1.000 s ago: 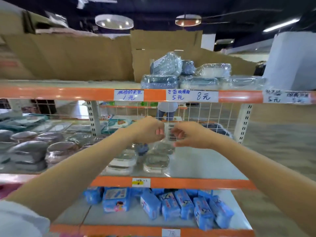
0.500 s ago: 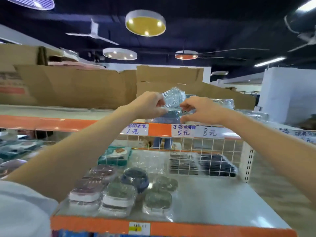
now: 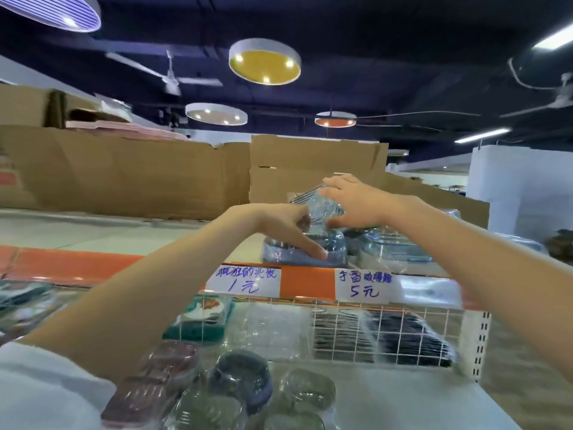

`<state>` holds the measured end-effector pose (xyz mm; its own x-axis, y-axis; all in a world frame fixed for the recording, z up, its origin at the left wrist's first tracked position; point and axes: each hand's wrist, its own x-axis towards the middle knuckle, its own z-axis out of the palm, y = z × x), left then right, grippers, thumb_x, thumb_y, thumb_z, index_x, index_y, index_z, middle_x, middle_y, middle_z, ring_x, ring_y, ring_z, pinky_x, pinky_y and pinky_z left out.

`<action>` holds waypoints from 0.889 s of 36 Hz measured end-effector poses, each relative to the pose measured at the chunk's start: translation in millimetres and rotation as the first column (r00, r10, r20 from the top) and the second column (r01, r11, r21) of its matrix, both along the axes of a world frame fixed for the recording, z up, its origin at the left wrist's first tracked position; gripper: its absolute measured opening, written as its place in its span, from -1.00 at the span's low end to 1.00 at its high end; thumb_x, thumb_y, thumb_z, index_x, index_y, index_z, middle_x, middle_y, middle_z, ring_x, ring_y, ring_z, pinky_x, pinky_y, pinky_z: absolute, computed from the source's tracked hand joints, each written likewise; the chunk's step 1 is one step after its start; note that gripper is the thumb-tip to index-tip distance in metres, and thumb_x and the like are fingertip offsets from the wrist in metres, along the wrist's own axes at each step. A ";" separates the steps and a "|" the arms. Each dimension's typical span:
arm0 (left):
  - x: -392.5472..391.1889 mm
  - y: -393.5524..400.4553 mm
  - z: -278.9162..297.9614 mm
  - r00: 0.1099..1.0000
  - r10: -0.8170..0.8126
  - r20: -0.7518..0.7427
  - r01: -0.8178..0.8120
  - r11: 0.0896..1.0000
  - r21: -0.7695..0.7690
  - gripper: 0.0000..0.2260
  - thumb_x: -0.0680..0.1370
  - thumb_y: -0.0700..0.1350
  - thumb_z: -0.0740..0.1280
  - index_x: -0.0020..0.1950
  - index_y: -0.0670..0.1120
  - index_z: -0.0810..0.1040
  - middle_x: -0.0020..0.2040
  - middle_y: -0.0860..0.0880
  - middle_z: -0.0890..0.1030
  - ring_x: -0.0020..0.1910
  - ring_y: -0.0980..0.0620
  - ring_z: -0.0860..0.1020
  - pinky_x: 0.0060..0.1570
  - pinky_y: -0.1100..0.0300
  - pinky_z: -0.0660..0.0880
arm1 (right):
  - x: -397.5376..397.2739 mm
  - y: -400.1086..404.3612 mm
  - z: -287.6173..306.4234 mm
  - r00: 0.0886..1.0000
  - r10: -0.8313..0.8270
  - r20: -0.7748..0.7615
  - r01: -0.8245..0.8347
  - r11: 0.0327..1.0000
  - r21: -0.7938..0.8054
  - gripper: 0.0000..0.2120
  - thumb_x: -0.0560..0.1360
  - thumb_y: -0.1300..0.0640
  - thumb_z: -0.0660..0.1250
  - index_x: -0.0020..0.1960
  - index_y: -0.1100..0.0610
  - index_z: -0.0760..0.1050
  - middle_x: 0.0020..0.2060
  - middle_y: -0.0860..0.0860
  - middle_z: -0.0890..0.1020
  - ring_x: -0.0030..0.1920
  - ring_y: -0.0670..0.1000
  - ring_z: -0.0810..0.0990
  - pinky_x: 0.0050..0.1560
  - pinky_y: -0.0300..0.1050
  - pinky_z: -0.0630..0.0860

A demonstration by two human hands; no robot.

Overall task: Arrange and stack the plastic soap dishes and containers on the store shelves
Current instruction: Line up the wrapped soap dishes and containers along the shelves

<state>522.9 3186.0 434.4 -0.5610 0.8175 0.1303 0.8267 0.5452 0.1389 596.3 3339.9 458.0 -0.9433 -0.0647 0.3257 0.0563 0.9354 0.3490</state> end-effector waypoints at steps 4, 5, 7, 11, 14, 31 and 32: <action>-11.3 -3.6 1.0 0.999 0.014 0.042 -0.013 1.000 -0.028 -0.31 0.37 0.30 0.39 0.34 -0.07 0.31 0.23 0.01 0.39 0.13 0.03 0.41 0.19 0.07 0.40 | -18.4 -2.1 7.9 0.997 -0.054 0.062 0.045 0.990 0.137 -0.23 0.52 -0.03 0.33 0.55 0.19 0.01 0.55 0.14 -0.05 0.54 0.11 -0.13 0.51 0.00 -0.05; -14.3 -3.9 0.7 0.999 0.016 0.050 -0.014 0.999 -0.035 -0.29 0.37 0.30 0.39 0.35 -0.05 0.29 0.23 0.03 0.37 0.15 0.03 0.41 0.19 0.08 0.39 | -23.1 -3.4 9.1 0.995 -0.064 0.074 0.050 0.984 0.171 -0.20 0.50 -0.02 0.36 0.54 0.22 0.00 0.55 0.14 -0.04 0.54 0.11 -0.12 0.52 0.01 -0.04; -18.1 -3.9 0.4 0.997 0.014 0.074 -0.010 0.999 -0.044 -0.26 0.35 0.31 0.39 0.37 -0.04 0.26 0.25 0.04 0.37 0.14 0.03 0.40 0.17 0.10 0.38 | -30.0 -6.5 10.8 0.994 -0.069 0.086 0.050 0.977 0.205 -0.15 0.44 -0.02 0.44 0.50 0.28 0.05 0.52 0.16 0.07 0.53 0.12 -0.02 0.51 0.01 0.04; -20.7 -3.3 -1.4 0.991 0.022 0.133 -0.016 0.999 -0.052 -0.15 0.31 0.31 0.41 0.43 -0.05 0.16 0.29 0.03 0.37 0.18 0.01 0.38 0.26 0.06 0.36 | -39.8 -9.7 9.9 0.996 -0.058 0.072 0.044 0.983 0.176 -0.21 0.35 0.01 0.53 0.36 0.24 0.15 0.29 0.13 0.32 0.31 0.12 0.30 0.29 -0.01 0.31; -17.4 -4.0 -5.5 0.990 0.017 0.137 -0.017 1.000 0.002 -0.07 0.27 0.31 0.43 0.47 -0.07 0.14 0.34 0.01 0.35 0.22 0.02 0.37 0.30 0.10 0.33 | -40.9 -7.8 1.9 0.999 -0.034 0.013 0.031 0.986 0.165 -0.21 0.37 0.07 0.51 0.39 0.24 0.11 0.27 0.14 0.27 0.28 0.15 0.30 0.22 0.00 0.35; 44.0 -26.8 -30.2 0.712 0.221 -0.667 0.109 0.903 0.416 -0.10 0.25 0.32 0.47 0.41 -0.14 0.27 0.31 -0.09 0.34 0.26 -0.09 0.32 0.23 -0.03 0.32 | 38.5 1.3 -11.6 0.859 -0.154 -0.488 0.087 0.984 -0.159 -0.01 0.32 -0.33 0.40 0.41 0.31 0.10 0.35 0.24 0.16 0.30 0.20 0.25 0.29 0.05 0.32; 49.8 -28.4 -32.1 0.685 0.234 -0.690 0.130 0.892 0.432 -0.11 0.25 0.32 0.47 0.40 -0.16 0.29 0.31 -0.11 0.36 0.26 -0.11 0.33 0.23 -0.05 0.33 | 44.8 0.9 -11.3 0.847 -0.175 -0.502 0.064 0.971 -0.229 -0.03 0.30 -0.35 0.40 0.37 0.31 0.14 0.35 0.23 0.16 0.30 0.20 0.24 0.29 0.06 0.33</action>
